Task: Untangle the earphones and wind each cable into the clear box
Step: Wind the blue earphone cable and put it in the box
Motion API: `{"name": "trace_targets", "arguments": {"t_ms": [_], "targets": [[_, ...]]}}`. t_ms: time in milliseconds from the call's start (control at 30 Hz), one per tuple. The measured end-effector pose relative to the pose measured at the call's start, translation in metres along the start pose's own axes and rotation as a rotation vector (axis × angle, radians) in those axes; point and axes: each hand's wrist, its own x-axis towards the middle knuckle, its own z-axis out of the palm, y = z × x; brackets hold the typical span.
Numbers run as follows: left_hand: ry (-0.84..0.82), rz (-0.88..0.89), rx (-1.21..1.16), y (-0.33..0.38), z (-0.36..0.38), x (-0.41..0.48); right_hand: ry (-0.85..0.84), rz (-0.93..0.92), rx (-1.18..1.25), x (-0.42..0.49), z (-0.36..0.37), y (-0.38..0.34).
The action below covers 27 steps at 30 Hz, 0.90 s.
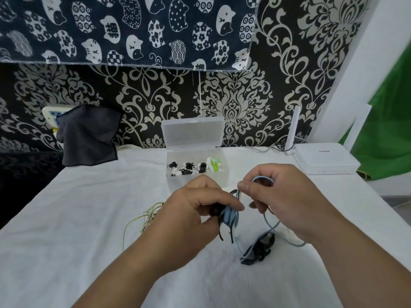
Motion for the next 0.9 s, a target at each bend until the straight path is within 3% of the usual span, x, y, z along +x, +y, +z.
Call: {"name": "trace_targets", "arguments": {"t_ms": [167,333,533,733,900], "targets": [[0.07,-0.001,-0.111,0.002,-0.002,0.001,-0.015,0.125,0.373,0.003,-0.009,0.003],[0.092,-0.028,-0.229,0.003,-0.023,0.002,0.116,0.234,0.444,0.009,-0.029,0.012],[0.186,-0.13,0.04,-0.015,-0.046,0.0,0.38,0.354,0.619,0.015,-0.049,0.024],[0.333,-0.235,0.047,-0.024,-0.059,-0.002,0.634,0.481,0.518,0.014,-0.073,0.043],[0.455,-0.263,0.1,-0.024,-0.06,0.001,0.789,0.484,0.376,0.014,-0.088,0.057]]}}
